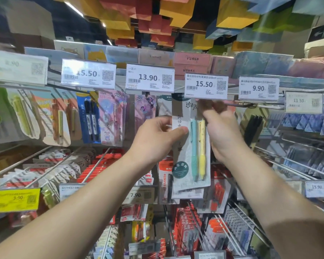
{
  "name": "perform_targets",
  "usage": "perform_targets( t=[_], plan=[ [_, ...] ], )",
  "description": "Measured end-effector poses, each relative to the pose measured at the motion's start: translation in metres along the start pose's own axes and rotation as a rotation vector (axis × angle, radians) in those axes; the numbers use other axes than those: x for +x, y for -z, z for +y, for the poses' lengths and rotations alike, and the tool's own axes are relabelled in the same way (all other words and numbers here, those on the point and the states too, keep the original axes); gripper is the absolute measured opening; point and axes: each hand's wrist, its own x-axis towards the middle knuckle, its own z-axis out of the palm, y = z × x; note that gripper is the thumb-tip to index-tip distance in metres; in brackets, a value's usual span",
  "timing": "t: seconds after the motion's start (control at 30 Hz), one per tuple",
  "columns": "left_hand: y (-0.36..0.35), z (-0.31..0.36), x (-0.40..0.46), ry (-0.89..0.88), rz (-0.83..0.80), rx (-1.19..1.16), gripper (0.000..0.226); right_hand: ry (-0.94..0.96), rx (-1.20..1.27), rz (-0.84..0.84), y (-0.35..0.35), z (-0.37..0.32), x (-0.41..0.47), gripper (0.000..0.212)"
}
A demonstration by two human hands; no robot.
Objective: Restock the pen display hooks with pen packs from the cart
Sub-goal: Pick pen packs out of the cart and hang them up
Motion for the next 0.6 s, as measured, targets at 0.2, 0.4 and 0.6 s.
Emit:
perform_targets(
  t=[0.2, 0.4, 0.6],
  plan=[
    [0.004, -0.009, 0.006, 0.031, 0.091, 0.082, 0.038, -0.001, -0.233, 0.059, -0.003, 0.03, -0.016, 0.03],
    [0.038, -0.021, -0.013, 0.088, 0.175, 0.014, 0.034, -0.089, -0.104, 0.084, -0.024, 0.037, 0.014, 0.026],
    [0.074, -0.03, -0.044, 0.135, 0.17, -0.124, 0.007, -0.12, -0.427, 0.01, -0.026, 0.066, 0.035, 0.073]
  ],
)
